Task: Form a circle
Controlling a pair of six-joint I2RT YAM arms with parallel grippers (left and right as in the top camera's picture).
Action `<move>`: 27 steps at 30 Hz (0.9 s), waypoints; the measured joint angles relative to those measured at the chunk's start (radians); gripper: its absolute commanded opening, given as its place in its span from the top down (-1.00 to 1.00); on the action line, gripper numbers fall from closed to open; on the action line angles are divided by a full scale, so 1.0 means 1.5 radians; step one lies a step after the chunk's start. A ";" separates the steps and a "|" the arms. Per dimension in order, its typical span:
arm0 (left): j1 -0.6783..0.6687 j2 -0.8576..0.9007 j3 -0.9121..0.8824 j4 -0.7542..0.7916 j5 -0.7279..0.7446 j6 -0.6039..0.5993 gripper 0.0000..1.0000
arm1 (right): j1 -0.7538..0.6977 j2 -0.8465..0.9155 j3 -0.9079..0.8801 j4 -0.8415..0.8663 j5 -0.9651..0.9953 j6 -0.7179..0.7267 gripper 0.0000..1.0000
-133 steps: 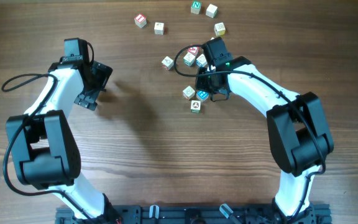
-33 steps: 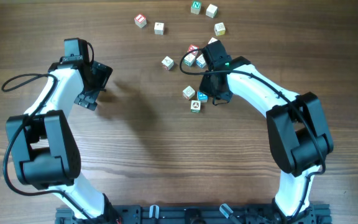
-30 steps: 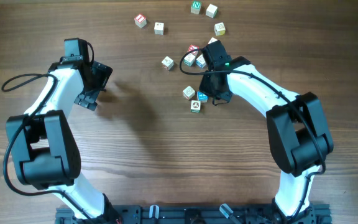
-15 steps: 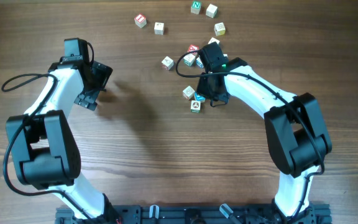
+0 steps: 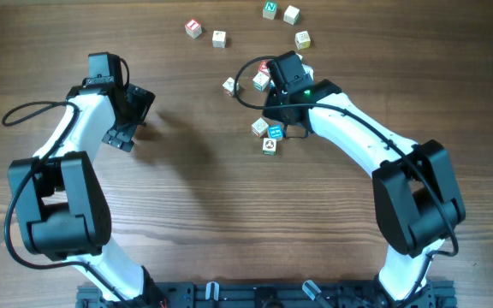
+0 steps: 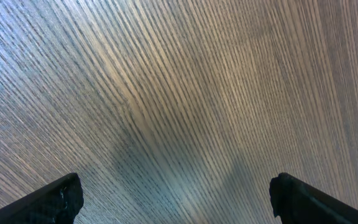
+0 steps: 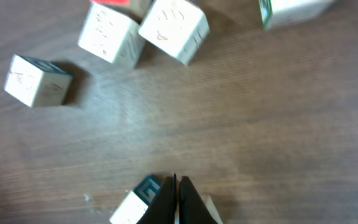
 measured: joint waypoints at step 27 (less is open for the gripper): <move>0.000 0.000 0.000 0.000 0.000 0.000 -1.00 | 0.000 0.057 0.000 0.075 -0.054 -0.040 0.91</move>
